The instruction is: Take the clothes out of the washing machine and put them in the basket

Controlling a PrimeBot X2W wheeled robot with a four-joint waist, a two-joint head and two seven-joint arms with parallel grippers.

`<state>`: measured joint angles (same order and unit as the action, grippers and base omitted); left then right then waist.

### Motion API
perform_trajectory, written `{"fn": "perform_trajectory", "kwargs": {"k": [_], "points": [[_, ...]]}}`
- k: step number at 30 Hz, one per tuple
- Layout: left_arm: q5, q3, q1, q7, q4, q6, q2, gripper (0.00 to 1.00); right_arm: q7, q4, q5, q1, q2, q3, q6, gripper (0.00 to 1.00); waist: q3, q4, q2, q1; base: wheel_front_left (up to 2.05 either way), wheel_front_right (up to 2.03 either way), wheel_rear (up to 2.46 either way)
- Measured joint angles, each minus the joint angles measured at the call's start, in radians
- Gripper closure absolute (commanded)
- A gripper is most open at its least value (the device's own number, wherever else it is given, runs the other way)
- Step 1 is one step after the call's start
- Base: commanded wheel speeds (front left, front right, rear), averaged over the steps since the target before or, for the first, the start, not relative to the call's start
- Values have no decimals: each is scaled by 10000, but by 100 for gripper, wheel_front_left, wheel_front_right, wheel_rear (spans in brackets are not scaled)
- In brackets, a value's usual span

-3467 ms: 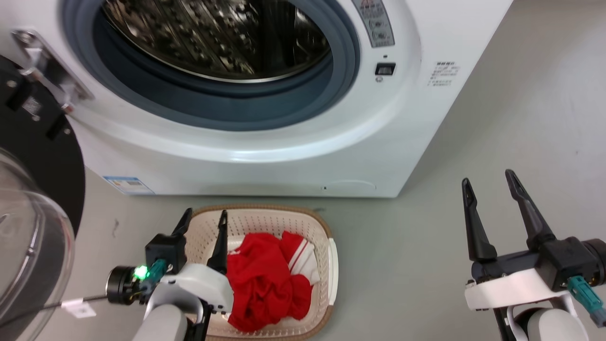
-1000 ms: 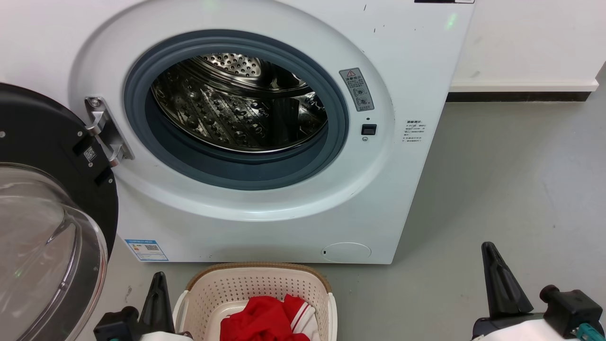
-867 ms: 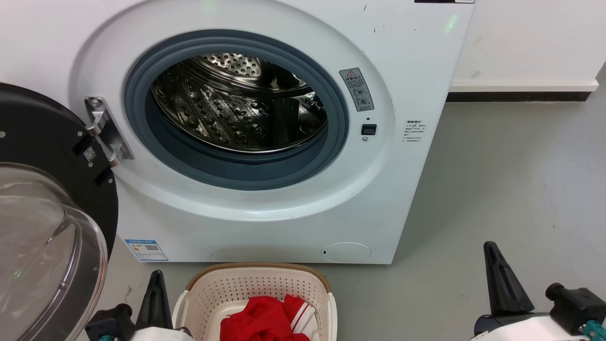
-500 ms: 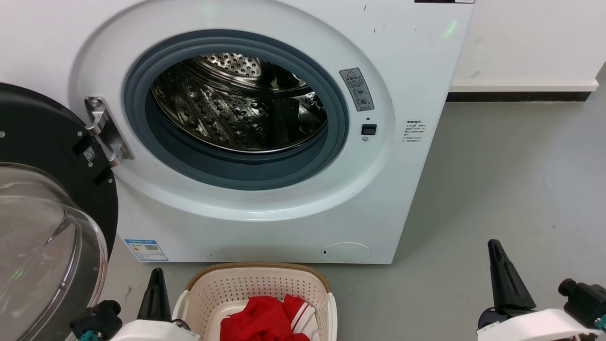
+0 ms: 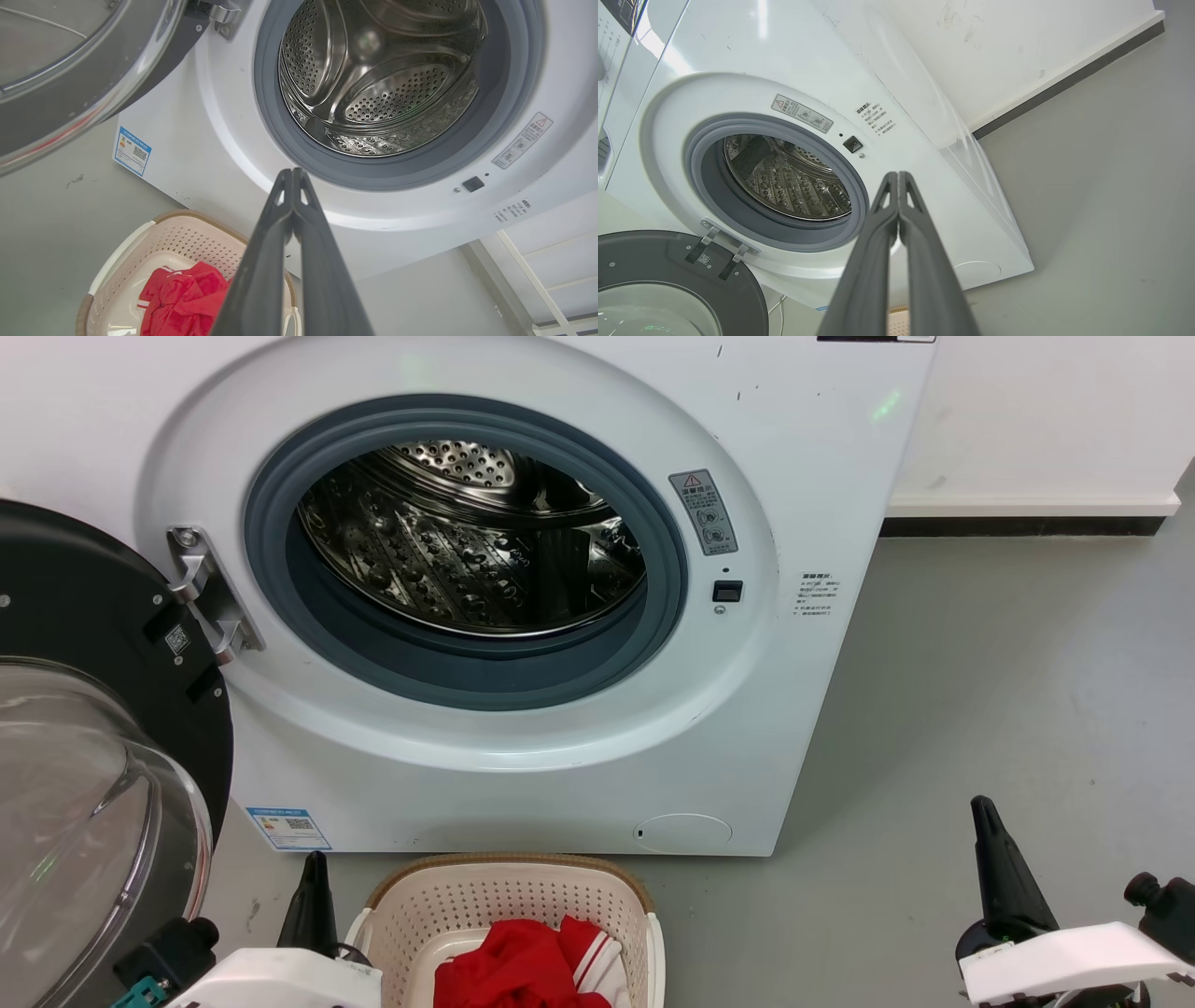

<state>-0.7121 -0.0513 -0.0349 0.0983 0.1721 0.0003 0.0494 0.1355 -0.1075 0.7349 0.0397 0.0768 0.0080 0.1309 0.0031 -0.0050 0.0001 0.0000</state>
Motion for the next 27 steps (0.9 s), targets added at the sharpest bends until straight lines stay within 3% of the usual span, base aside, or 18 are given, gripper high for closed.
{"fn": "perform_trajectory", "kwargs": {"k": [27], "points": [[-3591, -249, 536, -869, 295, -514, 2, 100, -803, -543, 3707, -540, 63, -245, 0, 100, 0, 16, 0, 0, 0, 0, 0]]}}
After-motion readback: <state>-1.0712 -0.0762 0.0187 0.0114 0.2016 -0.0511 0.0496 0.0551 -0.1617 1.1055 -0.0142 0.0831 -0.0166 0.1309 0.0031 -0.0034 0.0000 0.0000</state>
